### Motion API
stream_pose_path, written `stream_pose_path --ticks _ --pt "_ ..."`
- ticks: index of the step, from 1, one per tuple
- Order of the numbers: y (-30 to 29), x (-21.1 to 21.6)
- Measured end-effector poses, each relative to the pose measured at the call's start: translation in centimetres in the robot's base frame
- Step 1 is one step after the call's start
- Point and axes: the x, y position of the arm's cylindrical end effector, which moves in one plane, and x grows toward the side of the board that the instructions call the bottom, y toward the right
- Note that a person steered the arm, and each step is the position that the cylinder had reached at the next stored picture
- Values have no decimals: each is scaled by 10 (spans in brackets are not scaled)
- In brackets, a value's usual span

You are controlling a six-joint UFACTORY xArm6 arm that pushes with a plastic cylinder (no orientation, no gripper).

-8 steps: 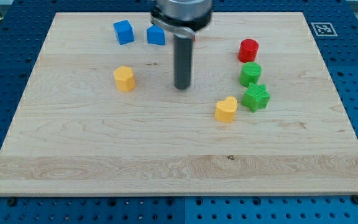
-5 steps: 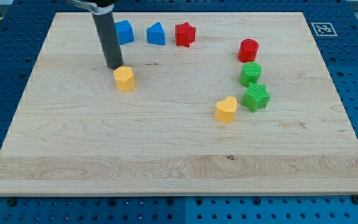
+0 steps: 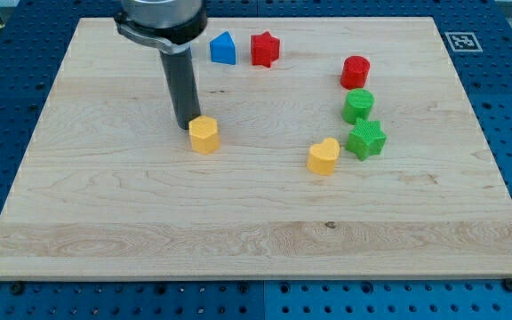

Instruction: Move the yellow hexagon slightly down

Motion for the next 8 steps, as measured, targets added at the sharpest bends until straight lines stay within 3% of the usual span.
stream_pose_path --ticks 1,3,8 --pt "4 4" --pt "-58 25" --pt "13 35"
